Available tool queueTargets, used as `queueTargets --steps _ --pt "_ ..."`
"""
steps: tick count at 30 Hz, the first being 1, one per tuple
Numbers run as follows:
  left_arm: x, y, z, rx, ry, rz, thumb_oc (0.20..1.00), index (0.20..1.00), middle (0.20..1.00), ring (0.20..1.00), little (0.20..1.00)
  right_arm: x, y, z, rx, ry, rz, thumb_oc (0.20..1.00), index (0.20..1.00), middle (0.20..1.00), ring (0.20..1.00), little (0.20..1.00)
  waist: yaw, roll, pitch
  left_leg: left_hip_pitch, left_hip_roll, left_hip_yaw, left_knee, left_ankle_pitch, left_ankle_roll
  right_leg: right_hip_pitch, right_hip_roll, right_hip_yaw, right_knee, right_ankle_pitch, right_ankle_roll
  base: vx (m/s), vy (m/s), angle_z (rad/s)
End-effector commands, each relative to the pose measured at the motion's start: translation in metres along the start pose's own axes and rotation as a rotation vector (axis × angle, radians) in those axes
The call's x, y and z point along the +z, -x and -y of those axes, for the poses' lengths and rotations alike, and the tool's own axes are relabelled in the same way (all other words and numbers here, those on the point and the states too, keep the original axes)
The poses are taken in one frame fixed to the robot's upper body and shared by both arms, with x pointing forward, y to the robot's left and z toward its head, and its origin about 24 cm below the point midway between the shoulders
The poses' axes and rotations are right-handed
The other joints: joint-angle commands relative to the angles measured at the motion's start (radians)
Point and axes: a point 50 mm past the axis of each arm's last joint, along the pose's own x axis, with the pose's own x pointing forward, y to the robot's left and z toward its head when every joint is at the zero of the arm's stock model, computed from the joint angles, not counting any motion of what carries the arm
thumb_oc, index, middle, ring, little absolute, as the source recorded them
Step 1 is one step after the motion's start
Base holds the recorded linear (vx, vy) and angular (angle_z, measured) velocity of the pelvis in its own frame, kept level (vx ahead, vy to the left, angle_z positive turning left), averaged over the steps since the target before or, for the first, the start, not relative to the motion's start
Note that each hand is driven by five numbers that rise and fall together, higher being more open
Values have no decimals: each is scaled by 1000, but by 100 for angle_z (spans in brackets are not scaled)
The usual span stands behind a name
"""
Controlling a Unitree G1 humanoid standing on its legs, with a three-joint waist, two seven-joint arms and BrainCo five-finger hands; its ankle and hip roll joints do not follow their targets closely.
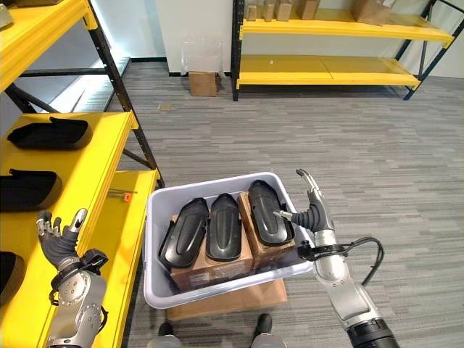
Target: Move parts from the plastic box to the shelf.
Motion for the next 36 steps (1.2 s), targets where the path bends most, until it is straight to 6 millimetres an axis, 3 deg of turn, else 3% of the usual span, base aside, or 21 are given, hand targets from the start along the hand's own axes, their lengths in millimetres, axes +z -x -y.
queueTargets --steps 1,9,15,19,20,24,31,36 --pt "29 -15 -2 -97 -22 109 1000 1000 1000 1000 1000 36 -21 16 -33 4 206 1000 1000 1000 1000 1000 9 -73 -18 -6 -14 63 4 48 -12 74 -82 -56 7 -23 68 65 -81 6" --pt "41 -24 9 -213 -46 128 1000 1000 1000 1000 1000 25 -31 29 89 134 144 1000 1000 1000 1000 1000 26 -99 40 -47 -13 59 4 45 -5 22 -80 -46 7 2 87 -29 -104 7" --pt "65 -35 33 -269 -12 229 1000 1000 1000 1000 1000 27 -49 32 84 142 132 1000 1000 1000 1000 1000 49 -126 155 -137 -23 22 22 54 10 -68 -63 -17 58 -7 84 -219 -141 -1" --pt "70 -35 41 -277 2 255 1000 1000 1000 1000 1000 7 -54 24 66 135 -30 1000 1000 1000 1000 1000 55 -132 214 -189 -29 14 63 45 16 -100 -56 -6 75 -17 77 -158 -60 -2" --pt "72 -34 44 -275 12 262 1000 1000 1000 1000 1000 -7 -51 16 56 127 -116 1000 1000 1000 1000 1000 56 -126 246 -213 -38 11 83 40 21 -116 -54 1 84 -23 73 -172 -5 -4" --pt "73 -33 47 -281 33 270 1000 1000 1000 1000 1000 -16 -52 10 -11 142 -158 1000 1000 1000 1000 1000 59 -107 290 -251 -52 7 117 25 29 -143 -59 12 104 -35 68 -84 23 -4" --pt "77 -33 57 -309 59 275 1000 1000 1000 1000 1000 -8 -72 19 -80 190 -152 1000 1000 1000 1000 1000 66 -83 337 -298 -69 7 142 14 34 -188 -69 17 130 -49 65 -54 34 -1" --pt "75 -30 63 -333 67 262 1000 1000 1000 1000 1000 -8 -78 16 -103 235 -171 1000 1000 1000 1000 1000 68 -72 337 -355 -71 4 158 12 35 -250 -76 16 160 -57 64 -8 6 0"
